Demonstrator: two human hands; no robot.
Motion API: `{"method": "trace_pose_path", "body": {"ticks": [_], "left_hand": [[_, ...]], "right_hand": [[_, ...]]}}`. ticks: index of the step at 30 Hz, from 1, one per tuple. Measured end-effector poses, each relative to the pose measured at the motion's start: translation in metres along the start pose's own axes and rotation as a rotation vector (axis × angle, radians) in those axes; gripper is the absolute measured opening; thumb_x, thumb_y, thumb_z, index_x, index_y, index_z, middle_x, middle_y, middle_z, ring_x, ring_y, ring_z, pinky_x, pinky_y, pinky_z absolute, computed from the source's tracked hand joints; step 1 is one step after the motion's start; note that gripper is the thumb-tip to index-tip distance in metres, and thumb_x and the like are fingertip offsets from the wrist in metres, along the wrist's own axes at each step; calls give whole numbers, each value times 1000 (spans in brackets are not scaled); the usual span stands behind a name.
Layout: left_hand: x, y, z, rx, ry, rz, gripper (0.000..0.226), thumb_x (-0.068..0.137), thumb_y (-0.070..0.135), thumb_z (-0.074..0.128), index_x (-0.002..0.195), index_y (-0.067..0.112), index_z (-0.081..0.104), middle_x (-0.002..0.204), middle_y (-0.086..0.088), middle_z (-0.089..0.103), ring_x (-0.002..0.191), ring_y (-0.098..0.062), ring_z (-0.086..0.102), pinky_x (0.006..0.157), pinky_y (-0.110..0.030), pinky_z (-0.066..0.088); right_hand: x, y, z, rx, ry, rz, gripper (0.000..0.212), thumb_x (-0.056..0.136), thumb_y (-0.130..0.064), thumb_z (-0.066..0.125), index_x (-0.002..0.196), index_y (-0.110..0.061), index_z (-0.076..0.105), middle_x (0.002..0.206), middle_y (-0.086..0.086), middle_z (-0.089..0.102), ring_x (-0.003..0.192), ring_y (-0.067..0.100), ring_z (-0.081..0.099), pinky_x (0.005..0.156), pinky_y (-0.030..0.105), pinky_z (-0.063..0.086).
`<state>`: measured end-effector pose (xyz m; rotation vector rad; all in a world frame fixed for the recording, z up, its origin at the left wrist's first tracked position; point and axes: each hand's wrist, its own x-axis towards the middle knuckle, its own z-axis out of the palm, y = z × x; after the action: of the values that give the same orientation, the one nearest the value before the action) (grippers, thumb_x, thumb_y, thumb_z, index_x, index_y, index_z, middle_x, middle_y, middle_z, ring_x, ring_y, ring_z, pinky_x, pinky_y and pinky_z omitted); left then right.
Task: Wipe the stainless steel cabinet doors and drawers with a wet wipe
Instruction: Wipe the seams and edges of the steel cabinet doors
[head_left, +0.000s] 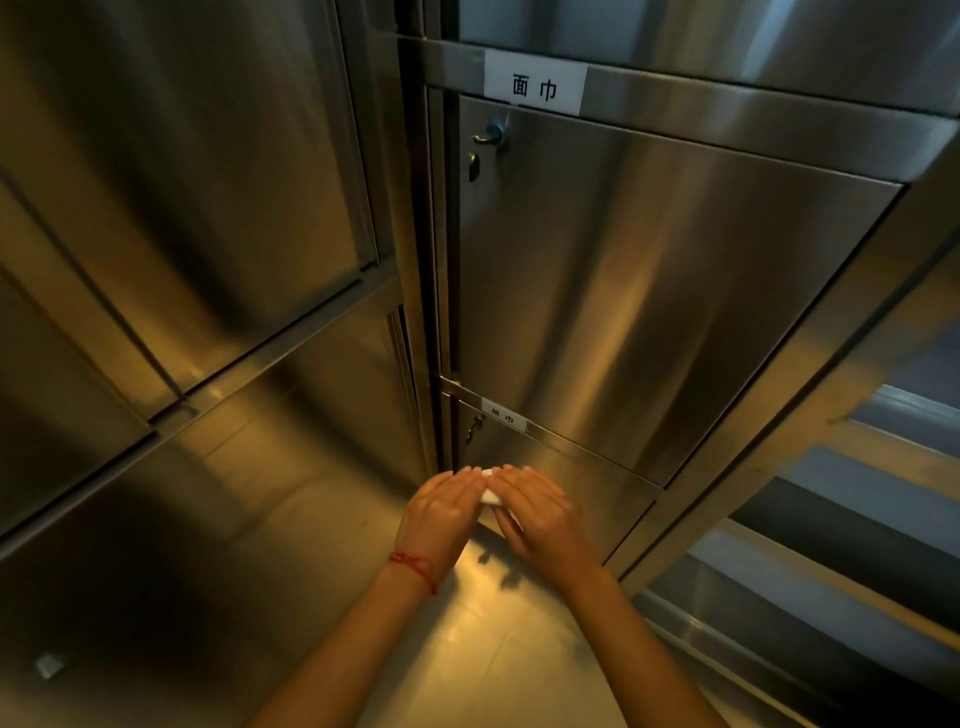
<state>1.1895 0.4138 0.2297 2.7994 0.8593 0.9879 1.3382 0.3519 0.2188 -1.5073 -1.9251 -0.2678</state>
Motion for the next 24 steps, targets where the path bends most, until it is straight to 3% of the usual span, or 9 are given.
{"method": "trace_pose_path", "body": {"ticks": [24], "left_hand": [[38,-145,73,-134,-181,82,56,38,7,95,90,6,75,89,-7,74,82,-20,72,68,-36,58]], "right_hand": [[63,28,116,5,-47,316,41,61,-2,85,100,-4,73,98,9,72,92,22,70,79,38,54]]}}
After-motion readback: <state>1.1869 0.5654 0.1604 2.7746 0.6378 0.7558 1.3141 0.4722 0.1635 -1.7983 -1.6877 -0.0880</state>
